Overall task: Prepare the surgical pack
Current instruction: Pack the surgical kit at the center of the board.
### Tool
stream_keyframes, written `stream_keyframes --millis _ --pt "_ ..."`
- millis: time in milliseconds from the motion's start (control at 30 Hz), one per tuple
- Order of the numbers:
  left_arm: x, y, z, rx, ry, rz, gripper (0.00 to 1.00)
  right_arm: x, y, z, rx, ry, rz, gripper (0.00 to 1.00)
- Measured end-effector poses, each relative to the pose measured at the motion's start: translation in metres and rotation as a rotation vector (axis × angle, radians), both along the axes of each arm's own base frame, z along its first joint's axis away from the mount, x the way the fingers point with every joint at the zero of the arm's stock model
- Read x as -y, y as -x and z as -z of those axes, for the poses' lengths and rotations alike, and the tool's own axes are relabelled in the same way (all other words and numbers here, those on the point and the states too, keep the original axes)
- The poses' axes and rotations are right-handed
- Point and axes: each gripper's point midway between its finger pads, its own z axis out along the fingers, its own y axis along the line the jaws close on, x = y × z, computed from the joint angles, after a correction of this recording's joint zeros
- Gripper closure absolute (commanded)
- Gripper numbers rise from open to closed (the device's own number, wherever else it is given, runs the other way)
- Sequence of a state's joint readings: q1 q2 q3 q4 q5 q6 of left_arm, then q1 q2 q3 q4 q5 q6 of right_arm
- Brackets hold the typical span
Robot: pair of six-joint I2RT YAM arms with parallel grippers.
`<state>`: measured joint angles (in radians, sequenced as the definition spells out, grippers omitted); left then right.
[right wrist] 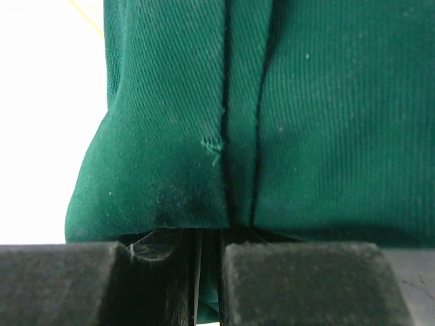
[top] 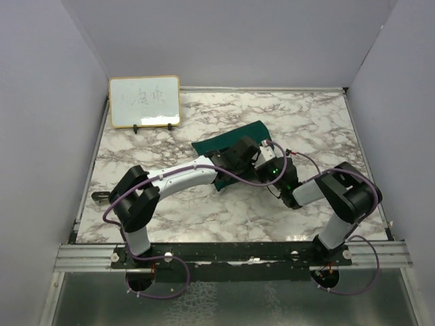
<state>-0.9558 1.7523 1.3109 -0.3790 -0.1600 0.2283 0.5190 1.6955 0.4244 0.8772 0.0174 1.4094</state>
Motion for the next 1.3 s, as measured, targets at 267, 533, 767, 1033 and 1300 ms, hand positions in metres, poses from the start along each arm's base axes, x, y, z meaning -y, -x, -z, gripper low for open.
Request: stream_keyframes --millis 267,533,767,1033,1300 --pt "0.002 0.005 0.003 0.001 0.018 0.000 1.00 0.008 0.009 0.003 -0.005 0.010 0.015 0.89" --pt "0.000 0.007 -0.013 0.026 0.058 0.003 1.00 -0.002 -0.009 0.000 0.039 0.033 0.001 0.88" --pt "0.000 0.009 -0.008 0.013 0.073 -0.008 1.00 -0.009 -0.020 -0.005 0.065 0.067 -0.019 0.79" --pt "0.001 0.013 0.000 -0.013 0.100 -0.036 1.00 -0.002 -0.008 0.001 0.020 0.134 -0.036 0.77" --pt "0.004 0.018 0.012 -0.050 0.114 -0.048 1.00 0.010 0.011 0.003 -0.036 0.222 -0.063 0.78"
